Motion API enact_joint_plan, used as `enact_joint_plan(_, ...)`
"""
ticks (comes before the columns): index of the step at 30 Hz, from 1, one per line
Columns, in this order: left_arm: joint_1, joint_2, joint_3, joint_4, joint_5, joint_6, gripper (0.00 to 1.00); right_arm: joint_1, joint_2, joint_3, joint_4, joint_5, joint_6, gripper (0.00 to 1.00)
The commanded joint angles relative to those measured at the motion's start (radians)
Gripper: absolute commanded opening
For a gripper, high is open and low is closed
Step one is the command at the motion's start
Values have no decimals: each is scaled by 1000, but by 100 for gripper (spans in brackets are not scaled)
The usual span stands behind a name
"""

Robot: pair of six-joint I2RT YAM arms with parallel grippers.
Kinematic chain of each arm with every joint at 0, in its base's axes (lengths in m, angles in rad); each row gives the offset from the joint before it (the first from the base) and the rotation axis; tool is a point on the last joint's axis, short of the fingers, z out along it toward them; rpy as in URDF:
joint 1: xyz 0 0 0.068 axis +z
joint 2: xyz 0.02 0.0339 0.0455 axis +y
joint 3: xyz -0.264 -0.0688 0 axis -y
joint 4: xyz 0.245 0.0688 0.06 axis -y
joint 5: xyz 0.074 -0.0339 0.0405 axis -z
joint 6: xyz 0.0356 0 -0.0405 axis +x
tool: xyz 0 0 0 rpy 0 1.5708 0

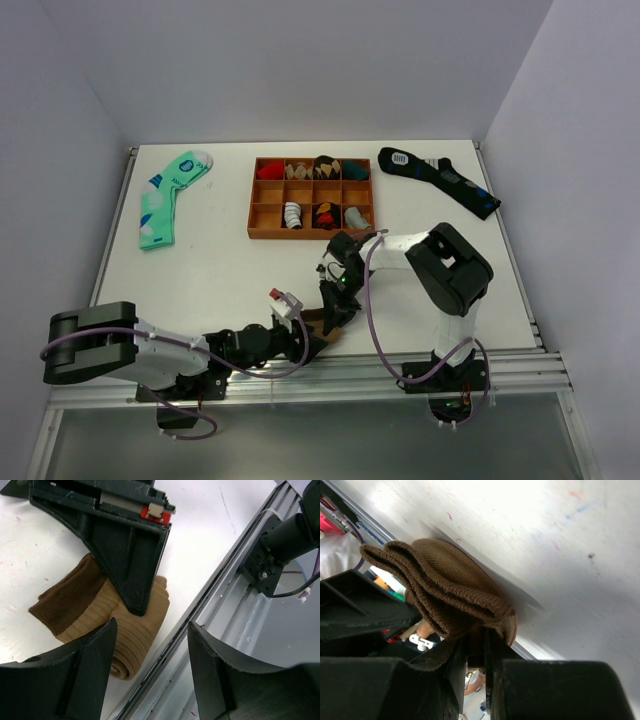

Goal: Roll the socks
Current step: Roll the sock at the center of the board.

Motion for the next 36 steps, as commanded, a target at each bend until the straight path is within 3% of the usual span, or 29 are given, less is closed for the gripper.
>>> enact_joint_plan(1,-7,27,22,72,2,4,64,-11,22,-44,-60,266,-45,0)
enact_joint_plan(22,-6,186,15,131,-9,-46,62,-14,-1,-39,-68,266,-50,0)
enact_joint_plan(36,-9,263,15,125,-27,-73,55,-16,-7,-36,-71,262,-50,0)
